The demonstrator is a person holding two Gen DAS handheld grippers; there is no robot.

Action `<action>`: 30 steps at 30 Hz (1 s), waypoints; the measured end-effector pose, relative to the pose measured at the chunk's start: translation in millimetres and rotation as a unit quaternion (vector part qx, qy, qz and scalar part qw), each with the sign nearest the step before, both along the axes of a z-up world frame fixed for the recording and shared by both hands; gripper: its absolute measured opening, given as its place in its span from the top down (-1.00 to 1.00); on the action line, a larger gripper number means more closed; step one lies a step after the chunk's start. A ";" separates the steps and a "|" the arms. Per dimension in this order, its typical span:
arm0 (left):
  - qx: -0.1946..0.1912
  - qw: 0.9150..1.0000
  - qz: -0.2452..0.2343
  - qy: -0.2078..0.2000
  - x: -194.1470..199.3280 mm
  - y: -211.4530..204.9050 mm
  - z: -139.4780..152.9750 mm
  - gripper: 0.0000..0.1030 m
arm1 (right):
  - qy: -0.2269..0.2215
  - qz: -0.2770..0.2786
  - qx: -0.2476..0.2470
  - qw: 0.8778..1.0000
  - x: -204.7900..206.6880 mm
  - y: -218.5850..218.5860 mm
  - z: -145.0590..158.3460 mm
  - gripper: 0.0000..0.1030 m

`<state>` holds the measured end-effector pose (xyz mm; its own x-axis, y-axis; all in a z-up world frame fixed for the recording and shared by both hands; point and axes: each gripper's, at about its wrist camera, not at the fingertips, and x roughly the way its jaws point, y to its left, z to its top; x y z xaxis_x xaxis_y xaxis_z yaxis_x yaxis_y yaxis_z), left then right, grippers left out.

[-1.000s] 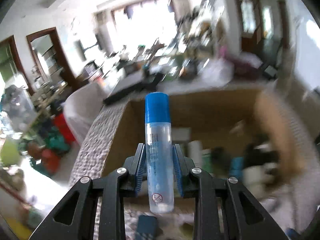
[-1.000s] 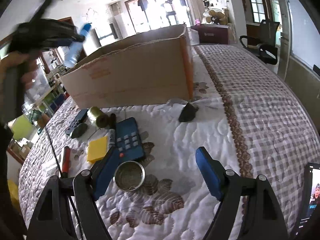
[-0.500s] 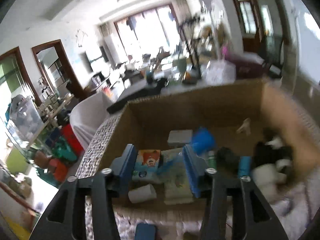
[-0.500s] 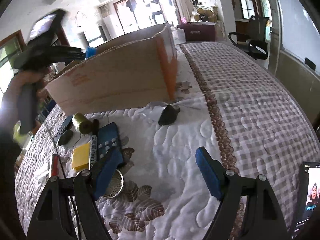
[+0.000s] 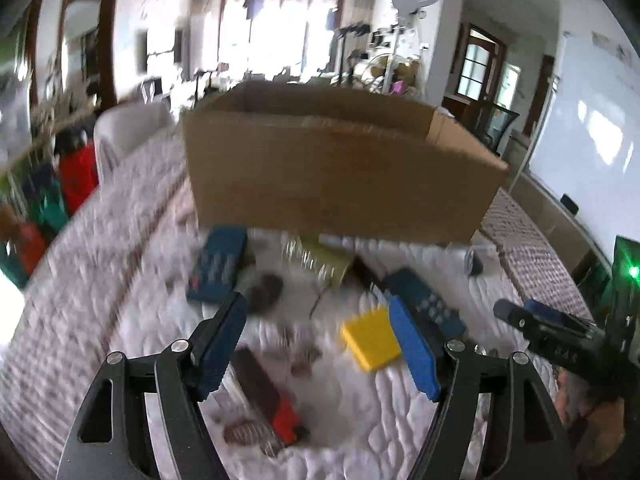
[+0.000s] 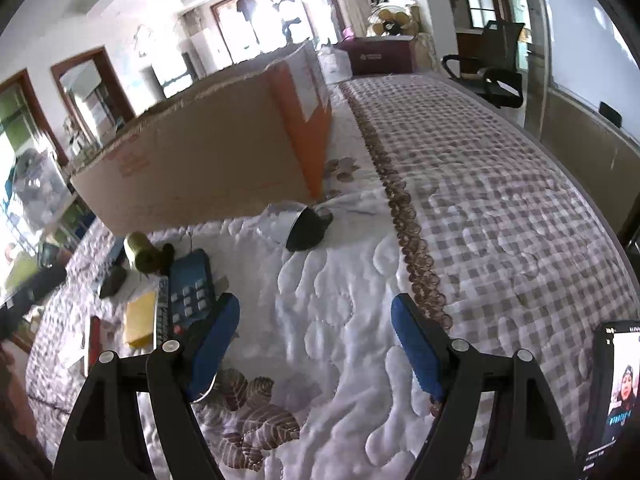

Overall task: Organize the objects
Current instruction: 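Grasp the clear-lidded black container with the right gripper, then drop the clear-lidded container into the box from the right gripper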

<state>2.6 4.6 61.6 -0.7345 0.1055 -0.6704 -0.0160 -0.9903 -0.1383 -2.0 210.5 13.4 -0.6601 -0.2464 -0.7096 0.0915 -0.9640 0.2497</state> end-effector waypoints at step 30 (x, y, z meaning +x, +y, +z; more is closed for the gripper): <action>0.091 0.994 -0.027 -0.044 -0.6 -7.8 -22.2 -0.43 | 0.084 0.119 0.057 0.988 -41.1 -44.2 88.5 -1.00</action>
